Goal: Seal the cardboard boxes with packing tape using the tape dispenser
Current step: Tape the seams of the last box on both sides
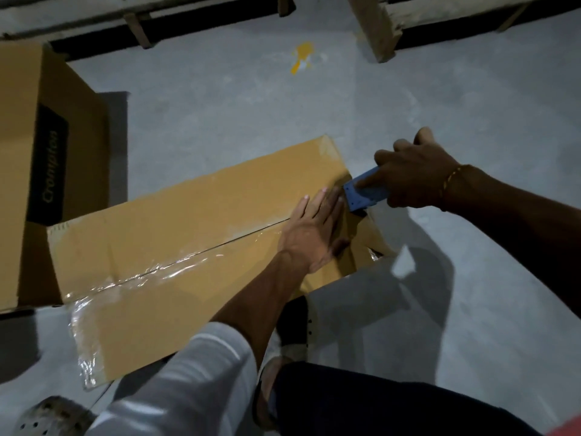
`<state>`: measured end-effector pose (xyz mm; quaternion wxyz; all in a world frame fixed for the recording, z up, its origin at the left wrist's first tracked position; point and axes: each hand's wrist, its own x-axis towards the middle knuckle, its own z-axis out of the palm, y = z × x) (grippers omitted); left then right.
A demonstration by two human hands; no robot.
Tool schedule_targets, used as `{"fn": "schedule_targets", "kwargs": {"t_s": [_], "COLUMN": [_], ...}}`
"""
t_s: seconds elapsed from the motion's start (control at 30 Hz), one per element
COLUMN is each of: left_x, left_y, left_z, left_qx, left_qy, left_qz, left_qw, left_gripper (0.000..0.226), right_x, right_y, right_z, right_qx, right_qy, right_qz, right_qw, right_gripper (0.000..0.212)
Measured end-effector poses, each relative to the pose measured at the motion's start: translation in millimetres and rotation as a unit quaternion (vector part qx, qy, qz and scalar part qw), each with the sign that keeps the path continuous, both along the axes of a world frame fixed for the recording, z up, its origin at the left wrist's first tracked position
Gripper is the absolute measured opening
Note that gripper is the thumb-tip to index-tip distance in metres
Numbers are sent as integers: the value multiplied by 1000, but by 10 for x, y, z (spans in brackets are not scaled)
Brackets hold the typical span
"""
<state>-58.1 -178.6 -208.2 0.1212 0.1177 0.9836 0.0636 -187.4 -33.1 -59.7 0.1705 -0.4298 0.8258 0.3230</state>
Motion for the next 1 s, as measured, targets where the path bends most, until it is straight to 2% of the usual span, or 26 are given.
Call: {"fn": "schedule_targets", "kwargs": {"t_s": [0.17,0.43,0.6,0.77,0.9,1.0], "left_x": [-129,-46,-30,-25,-37,-141], "left_y": [-2,-66,-73,-78,-29,-6], "left_z": [6,-79,-123,-145,-88,5], "left_qx": [-8,-6,-6,-10,-47,-39], "left_qy": [1,14,20,30,29,29], "left_qz": [2,-12,-14,-19,-32,-63], "left_qw": [1000,1000,1000,999,998,997], "left_gripper": [87,83,83,84,79,74], "right_x": [-56,-185,-333,-377,-425,-443], "right_y": [74,113,127,113,55,18], "right_z": [-7,63,152,117,160,171], "right_qx": [-6,11,45,71,78,83], "right_qy": [-11,-55,-71,-70,-88,-80], "right_qz": [2,15,-26,-11,-29,-22], "right_qw": [1000,998,996,995,993,993], "right_gripper": [53,53,56,59,59,56]}}
